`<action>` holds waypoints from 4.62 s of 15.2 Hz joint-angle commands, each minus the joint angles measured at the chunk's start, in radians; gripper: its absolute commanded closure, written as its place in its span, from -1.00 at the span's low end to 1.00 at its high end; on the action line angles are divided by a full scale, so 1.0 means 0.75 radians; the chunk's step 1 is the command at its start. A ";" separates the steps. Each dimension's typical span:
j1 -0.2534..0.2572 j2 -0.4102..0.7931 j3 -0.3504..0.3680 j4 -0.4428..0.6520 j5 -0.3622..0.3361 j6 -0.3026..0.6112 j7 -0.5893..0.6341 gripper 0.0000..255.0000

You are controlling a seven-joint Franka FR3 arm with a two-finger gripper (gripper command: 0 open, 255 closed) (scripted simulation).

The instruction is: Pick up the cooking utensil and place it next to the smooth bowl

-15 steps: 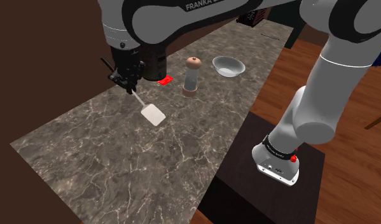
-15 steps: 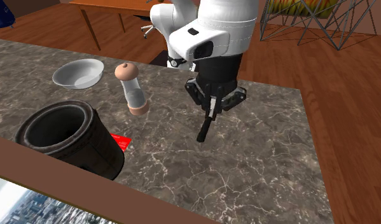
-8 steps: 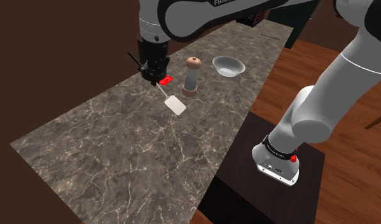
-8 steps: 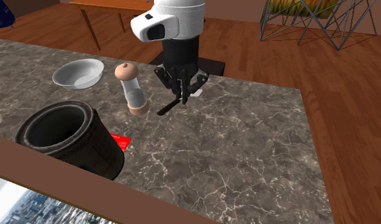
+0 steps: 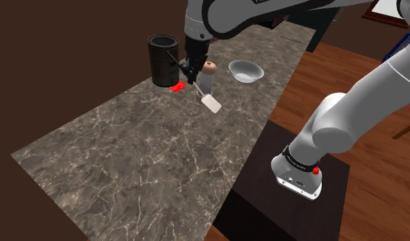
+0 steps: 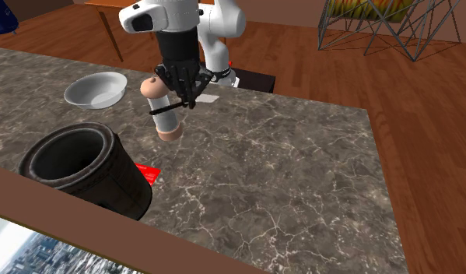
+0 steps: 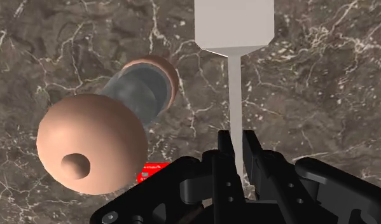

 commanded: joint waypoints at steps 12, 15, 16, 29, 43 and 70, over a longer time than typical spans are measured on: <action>-0.155 -0.262 -0.298 -0.261 -0.032 -0.008 -0.438 1.00; -0.197 -0.289 -0.372 -0.284 -0.059 -0.014 -0.537 1.00; -0.212 -0.295 -0.397 -0.288 -0.068 -0.015 -0.570 1.00; -0.385 -0.229 -0.729 -0.206 -0.174 -0.027 -1.010 1.00; -0.501 0.132 -1.080 0.166 -0.079 -0.054 -1.540 1.00; -0.577 0.502 -1.151 0.107 0.196 0.294 -1.855 1.00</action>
